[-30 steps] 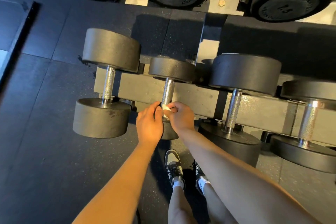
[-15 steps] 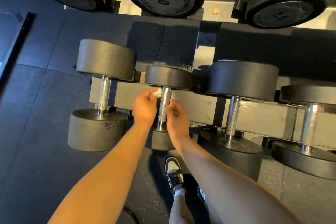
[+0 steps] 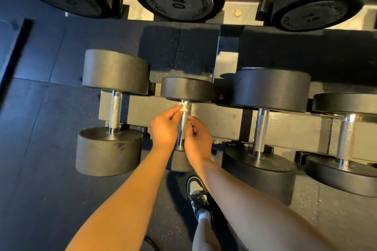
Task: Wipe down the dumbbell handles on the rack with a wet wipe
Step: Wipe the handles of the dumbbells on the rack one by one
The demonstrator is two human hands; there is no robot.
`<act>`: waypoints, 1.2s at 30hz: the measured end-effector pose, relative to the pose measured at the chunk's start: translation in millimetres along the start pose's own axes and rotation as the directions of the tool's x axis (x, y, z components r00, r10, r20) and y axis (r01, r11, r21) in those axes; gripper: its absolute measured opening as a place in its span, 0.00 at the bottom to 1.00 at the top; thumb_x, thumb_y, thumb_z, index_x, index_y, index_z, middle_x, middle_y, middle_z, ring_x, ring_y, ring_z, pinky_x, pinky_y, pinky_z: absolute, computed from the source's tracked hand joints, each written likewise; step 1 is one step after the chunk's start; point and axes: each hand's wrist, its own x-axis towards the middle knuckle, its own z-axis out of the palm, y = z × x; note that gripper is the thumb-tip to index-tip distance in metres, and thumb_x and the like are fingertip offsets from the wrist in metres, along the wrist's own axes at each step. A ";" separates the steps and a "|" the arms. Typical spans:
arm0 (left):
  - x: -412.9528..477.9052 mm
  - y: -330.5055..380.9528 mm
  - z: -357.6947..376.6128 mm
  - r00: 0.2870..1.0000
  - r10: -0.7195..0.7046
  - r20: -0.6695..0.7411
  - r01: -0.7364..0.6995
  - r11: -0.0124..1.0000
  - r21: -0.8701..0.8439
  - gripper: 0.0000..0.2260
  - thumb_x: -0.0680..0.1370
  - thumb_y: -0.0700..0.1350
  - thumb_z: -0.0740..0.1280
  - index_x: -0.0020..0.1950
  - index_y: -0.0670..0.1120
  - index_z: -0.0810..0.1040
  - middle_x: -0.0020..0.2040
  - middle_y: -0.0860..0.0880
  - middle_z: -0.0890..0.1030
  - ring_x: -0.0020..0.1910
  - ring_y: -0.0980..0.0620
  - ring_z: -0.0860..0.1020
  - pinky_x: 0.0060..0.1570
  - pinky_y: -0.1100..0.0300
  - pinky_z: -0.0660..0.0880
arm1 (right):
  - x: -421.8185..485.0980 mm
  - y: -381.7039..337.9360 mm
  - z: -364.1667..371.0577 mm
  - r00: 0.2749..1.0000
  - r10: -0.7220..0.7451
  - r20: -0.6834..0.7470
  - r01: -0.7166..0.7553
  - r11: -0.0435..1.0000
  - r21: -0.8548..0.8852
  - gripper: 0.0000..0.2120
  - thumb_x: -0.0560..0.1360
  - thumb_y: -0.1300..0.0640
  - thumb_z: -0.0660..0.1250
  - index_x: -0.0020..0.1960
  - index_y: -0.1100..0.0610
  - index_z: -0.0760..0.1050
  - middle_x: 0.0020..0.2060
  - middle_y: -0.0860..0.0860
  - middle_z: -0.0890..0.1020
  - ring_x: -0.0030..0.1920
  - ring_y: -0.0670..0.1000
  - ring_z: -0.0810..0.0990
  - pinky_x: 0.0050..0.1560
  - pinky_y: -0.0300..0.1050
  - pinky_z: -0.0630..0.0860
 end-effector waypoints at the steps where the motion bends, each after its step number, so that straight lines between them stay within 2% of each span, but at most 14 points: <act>1: 2.8 2.9 2.6 1.000 0.008 -0.003 -0.008 1.000 -0.021 0.11 0.81 0.40 0.68 0.62 0.46 0.83 0.59 0.51 0.84 0.58 0.65 0.80 0.63 0.69 0.73 | 1.1 1.6 0.7 1.000 0.000 -0.012 -0.001 1.000 -0.009 0.11 0.83 0.53 0.61 0.63 0.45 0.77 0.54 0.36 0.77 0.51 0.34 0.76 0.50 0.21 0.66; 2: 4.7 5.7 6.0 1.000 0.015 -0.001 -0.015 0.999 -0.038 0.11 0.81 0.39 0.68 0.62 0.46 0.83 0.59 0.52 0.83 0.58 0.67 0.79 0.63 0.71 0.72 | 1.8 2.1 1.1 1.000 -0.001 -0.023 0.000 1.000 -0.021 0.12 0.83 0.54 0.61 0.65 0.47 0.77 0.56 0.39 0.78 0.52 0.35 0.76 0.50 0.20 0.65; 5: 5.1 7.6 12.8 0.999 0.042 0.015 -0.042 0.999 -0.026 0.11 0.81 0.39 0.68 0.62 0.47 0.82 0.56 0.58 0.81 0.51 0.79 0.75 0.56 0.80 0.68 | 4.0 4.3 1.4 1.000 0.002 -0.029 -0.003 0.999 -0.046 0.14 0.83 0.53 0.61 0.67 0.49 0.76 0.59 0.42 0.79 0.56 0.39 0.76 0.50 0.20 0.65; 6: 4.6 5.0 11.9 0.999 0.042 0.023 -0.042 0.999 -0.003 0.11 0.81 0.39 0.68 0.63 0.47 0.82 0.57 0.58 0.81 0.51 0.77 0.75 0.56 0.80 0.68 | 3.9 5.0 0.9 1.000 0.004 -0.025 -0.005 0.999 -0.044 0.14 0.83 0.53 0.60 0.67 0.49 0.76 0.59 0.42 0.79 0.56 0.39 0.76 0.51 0.21 0.66; 10: -5.1 -7.2 -3.5 0.997 0.014 0.081 -0.024 0.992 0.128 0.10 0.80 0.41 0.70 0.61 0.47 0.84 0.58 0.50 0.85 0.54 0.60 0.81 0.57 0.75 0.73 | -1.3 5.3 -3.1 1.000 0.007 -0.015 -0.008 0.999 -0.053 0.13 0.84 0.54 0.59 0.65 0.49 0.77 0.59 0.45 0.81 0.54 0.40 0.78 0.51 0.23 0.66; 14: -20.6 -13.0 -14.6 0.991 0.022 0.130 -0.047 0.980 0.191 0.10 0.79 0.40 0.71 0.60 0.46 0.84 0.54 0.50 0.86 0.43 0.71 0.78 0.50 0.78 0.72 | -5.5 6.1 -7.9 1.000 -0.012 0.008 0.013 0.988 -0.154 0.14 0.84 0.56 0.58 0.65 0.50 0.77 0.55 0.41 0.79 0.53 0.38 0.75 0.49 0.19 0.63; 18: -3.3 -2.7 -10.5 0.998 0.060 0.035 -0.062 0.995 0.084 0.10 0.81 0.41 0.69 0.60 0.51 0.81 0.52 0.58 0.83 0.47 0.74 0.78 0.52 0.79 0.71 | -2.1 14.3 -5.0 0.999 -0.039 -0.013 0.037 0.986 -0.160 0.13 0.83 0.55 0.59 0.64 0.50 0.78 0.54 0.44 0.82 0.51 0.41 0.79 0.53 0.27 0.71; 20: 7.8 3.2 -2.1 0.999 0.038 0.032 -0.040 0.998 0.051 0.10 0.81 0.40 0.69 0.61 0.47 0.83 0.55 0.55 0.83 0.51 0.69 0.79 0.54 0.79 0.71 | -1.0 19.2 -5.0 0.998 -0.060 0.002 0.060 0.989 -0.135 0.12 0.83 0.55 0.60 0.63 0.51 0.78 0.53 0.46 0.82 0.51 0.43 0.81 0.55 0.32 0.75; 23: 0.1 -0.6 0.4 0.998 0.005 0.069 -0.013 0.993 0.114 0.10 0.81 0.40 0.69 0.61 0.44 0.84 0.57 0.50 0.84 0.56 0.59 0.80 0.56 0.78 0.71 | -2.1 20.5 -7.3 0.998 -0.070 0.007 0.070 0.993 -0.093 0.12 0.84 0.56 0.59 0.63 0.51 0.78 0.53 0.47 0.82 0.52 0.44 0.81 0.58 0.38 0.76; 26: -22.6 -14.7 -8.1 0.995 -0.042 0.089 0.024 0.981 0.190 0.08 0.80 0.41 0.70 0.58 0.45 0.85 0.56 0.49 0.85 0.54 0.59 0.80 0.52 0.82 0.68 | -7.6 14.2 -12.2 0.999 -0.035 0.010 0.035 0.991 -0.130 0.13 0.84 0.57 0.58 0.64 0.51 0.77 0.55 0.42 0.80 0.54 0.41 0.77 0.54 0.25 0.69; 28: -31.9 -21.7 -12.0 0.989 -0.120 0.083 0.100 0.972 0.213 0.08 0.80 0.42 0.71 0.57 0.47 0.86 0.55 0.50 0.86 0.53 0.60 0.80 0.49 0.81 0.68 | -12.4 11.7 -15.5 0.999 -0.004 0.036 0.010 0.987 -0.159 0.13 0.84 0.58 0.59 0.66 0.52 0.77 0.55 0.41 0.78 0.55 0.40 0.75 0.51 0.21 0.66; 31: -36.7 -23.7 -14.5 0.973 -0.206 0.099 0.176 0.951 0.253 0.07 0.79 0.42 0.72 0.56 0.48 0.87 0.54 0.51 0.86 0.51 0.58 0.81 0.48 0.73 0.71 | -17.5 10.7 -18.5 0.997 0.013 0.077 0.001 0.984 -0.179 0.14 0.84 0.57 0.60 0.68 0.52 0.76 0.61 0.45 0.79 0.60 0.43 0.75 0.62 0.34 0.70; 34: -39.5 -22.6 -18.6 0.965 -0.228 0.127 0.183 0.937 0.297 0.07 0.79 0.44 0.71 0.56 0.48 0.86 0.53 0.51 0.86 0.51 0.58 0.82 0.45 0.73 0.71 | -22.1 8.8 -21.4 0.994 0.022 0.109 0.002 0.977 -0.214 0.15 0.84 0.58 0.60 0.69 0.52 0.75 0.61 0.48 0.79 0.59 0.43 0.74 0.61 0.35 0.68; 36: -43.5 -19.1 -20.6 0.966 -0.225 0.125 0.179 0.937 0.299 0.08 0.80 0.43 0.71 0.57 0.47 0.86 0.54 0.50 0.86 0.51 0.57 0.81 0.49 0.71 0.72 | -25.3 5.4 -24.9 0.992 0.040 0.116 -0.017 0.981 -0.192 0.15 0.84 0.58 0.60 0.69 0.51 0.75 0.61 0.48 0.79 0.60 0.44 0.75 0.60 0.35 0.69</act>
